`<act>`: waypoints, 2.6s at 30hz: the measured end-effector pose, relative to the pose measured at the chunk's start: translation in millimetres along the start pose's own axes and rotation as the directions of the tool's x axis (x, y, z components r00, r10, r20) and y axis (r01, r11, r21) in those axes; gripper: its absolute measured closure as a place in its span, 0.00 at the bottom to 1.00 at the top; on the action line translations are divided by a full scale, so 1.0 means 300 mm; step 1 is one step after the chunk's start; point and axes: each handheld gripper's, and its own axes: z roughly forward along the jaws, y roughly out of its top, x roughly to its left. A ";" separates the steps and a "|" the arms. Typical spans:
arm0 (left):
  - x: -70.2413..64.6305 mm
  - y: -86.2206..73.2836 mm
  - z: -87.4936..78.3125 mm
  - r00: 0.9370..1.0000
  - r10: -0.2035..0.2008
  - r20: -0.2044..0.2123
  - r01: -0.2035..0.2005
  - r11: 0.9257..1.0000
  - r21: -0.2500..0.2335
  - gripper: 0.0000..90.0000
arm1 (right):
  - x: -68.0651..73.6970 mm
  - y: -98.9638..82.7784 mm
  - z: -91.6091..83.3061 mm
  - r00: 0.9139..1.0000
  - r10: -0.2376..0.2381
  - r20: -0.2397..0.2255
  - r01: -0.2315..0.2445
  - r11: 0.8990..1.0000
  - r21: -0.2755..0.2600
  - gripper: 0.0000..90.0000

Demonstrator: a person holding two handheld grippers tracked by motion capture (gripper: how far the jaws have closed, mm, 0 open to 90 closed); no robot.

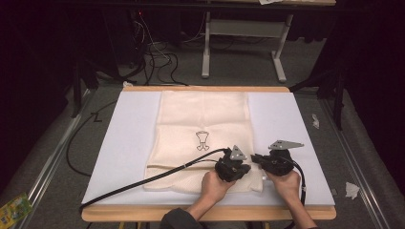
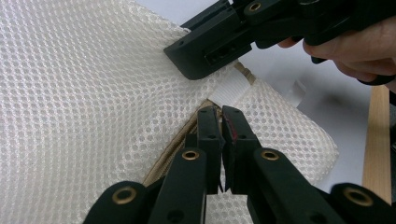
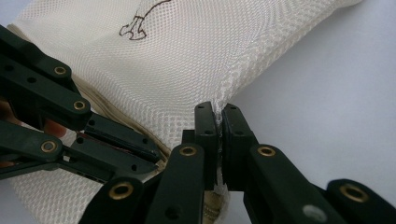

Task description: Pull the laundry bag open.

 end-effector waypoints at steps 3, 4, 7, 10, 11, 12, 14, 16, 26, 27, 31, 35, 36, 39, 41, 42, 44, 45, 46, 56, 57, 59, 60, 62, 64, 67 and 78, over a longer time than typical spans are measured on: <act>-0.001 0.000 -0.003 1.000 0.004 -0.005 -0.004 1.000 0.006 0.96 | 0.000 -0.003 0.000 1.000 0.001 0.001 -0.001 1.000 0.001 0.98; 0.000 0.000 -0.004 1.000 0.010 -0.010 -0.010 1.000 0.012 0.96 | 0.000 -0.003 0.000 1.000 0.002 0.002 -0.002 1.000 0.001 0.98; 0.000 -0.001 -0.006 1.000 0.009 -0.011 -0.009 1.000 0.010 0.96 | 0.000 -0.003 0.000 1.000 -0.001 0.001 0.001 1.000 0.002 0.98; 0.001 -0.001 -0.006 1.000 0.007 -0.007 -0.007 1.000 0.009 0.96 | -0.001 -0.003 -0.001 1.000 -0.001 0.003 0.001 1.000 0.000 0.98; 0.001 0.000 -0.007 1.000 0.008 -0.007 -0.008 1.000 0.010 0.96 | -0.001 -0.003 -0.002 1.000 -0.001 0.003 0.001 1.000 0.001 0.98; 0.000 0.000 -0.009 1.000 0.011 -0.012 -0.011 1.000 0.014 0.96 | 0.000 -0.003 -0.002 1.000 -0.002 0.003 0.002 1.000 0.001 0.98; 0.001 -0.001 -0.014 1.000 0.015 -0.017 -0.015 1.000 0.017 0.96 | 0.002 -0.003 -0.002 1.000 -0.004 0.009 0.004 1.000 0.002 0.98; 0.001 0.000 -0.020 1.000 0.015 -0.020 -0.015 1.000 0.014 0.96 | 0.000 -0.003 -0.001 1.000 -0.007 0.005 0.007 1.000 0.002 0.98; 0.005 -0.007 -0.034 0.999 0.026 -0.035 -0.025 0.999 0.019 0.96 | -0.001 -0.005 -0.001 1.000 -0.003 0.006 0.003 1.000 -0.003 0.98; 0.005 -0.008 -0.036 0.999 0.029 -0.037 -0.028 0.999 0.018 0.96 | -0.002 -0.005 -0.001 1.000 -0.005 0.009 0.005 1.000 -0.003 0.98; 0.013 -0.014 -0.043 0.999 0.016 -0.031 -0.016 1.000 0.011 0.96 | -0.003 -0.006 0.001 1.000 -0.008 0.008 0.008 1.000 0.000 0.98; 0.014 -0.016 -0.047 0.999 0.022 -0.036 -0.022 1.000 0.017 0.96 | 0.002 -0.006 0.003 1.000 -0.022 0.019 0.022 1.000 0.013 0.98; 0.015 -0.016 -0.050 0.999 0.023 -0.036 -0.022 1.000 0.016 0.96 | 0.002 -0.007 0.003 1.000 -0.019 0.021 0.019 1.000 0.015 0.98; 0.018 -0.018 -0.059 0.999 0.019 -0.041 -0.018 1.000 0.014 0.96 | 0.001 -0.008 0.006 1.000 -0.019 0.022 0.018 1.000 0.018 0.98; 0.021 -0.020 -0.063 0.999 0.017 -0.041 -0.017 1.000 0.013 0.96 | 0.000 -0.010 0.007 1.000 -0.016 0.020 0.016 1.000 0.017 0.98; 0.022 -0.021 -0.064 0.999 0.014 -0.040 -0.013 1.000 0.014 0.96 | -0.001 -0.011 0.007 1.000 -0.016 0.018 0.015 1.000 0.017 0.98; 0.023 -0.023 -0.065 0.999 0.011 -0.039 -0.011 1.000 0.013 0.96 | -0.002 -0.011 0.010 1.000 -0.017 0.020 0.017 1.000 0.022 0.98; 0.023 -0.023 -0.065 0.999 0.011 -0.039 -0.010 1.000 0.013 0.96 | -0.002 -0.011 0.011 1.000 -0.014 0.020 0.013 1.000 0.024 0.98; 0.023 -0.024 -0.068 0.999 0.013 -0.039 -0.012 1.000 0.014 0.96 | -0.002 -0.011 0.012 1.000 -0.018 0.019 0.017 1.000 0.026 0.98; 0.039 -0.035 -0.094 0.999 -0.005 -0.040 0.005 1.000 0.000 0.96 | -0.003 -0.007 0.018 0.999 -0.021 0.024 0.021 0.999 0.031 0.98; 0.040 -0.035 -0.096 0.999 -0.001 -0.040 0.001 1.000 0.001 0.96 | -0.003 -0.007 0.018 0.999 -0.025 0.024 0.024 0.999 0.033 0.98; 0.039 -0.034 -0.098 0.999 0.002 -0.040 -0.002 1.000 0.000 0.96 | -0.001 -0.008 0.018 0.999 -0.022 0.024 0.022 0.999 0.027 0.98; 0.039 -0.035 -0.099 0.999 0.004 -0.039 -0.004 1.000 0.000 0.96 | -0.001 -0.008 0.018 1.000 -0.021 0.024 0.020 0.999 0.027 0.98; 0.039 -0.036 -0.101 0.999 0.005 -0.040 -0.005 1.000 0.000 0.96 | 0.000 -0.010 0.022 1.000 -0.019 0.022 0.018 0.999 0.032 0.98; 0.040 -0.038 -0.104 0.999 0.002 -0.042 -0.002 1.000 -0.003 0.96 | 0.002 -0.009 0.022 0.999 -0.028 0.027 0.027 0.999 0.040 0.98; 0.045 -0.042 -0.106 0.999 -0.012 -0.033 0.012 1.000 -0.012 0.96 | 0.002 -0.008 0.022 0.999 -0.031 0.027 0.030 0.999 0.045 0.98; 0.048 -0.044 -0.118 0.999 -0.009 -0.037 0.008 1.000 -0.012 0.96 | 0.001 -0.009 0.025 0.999 -0.030 0.023 0.029 0.998 0.048 0.98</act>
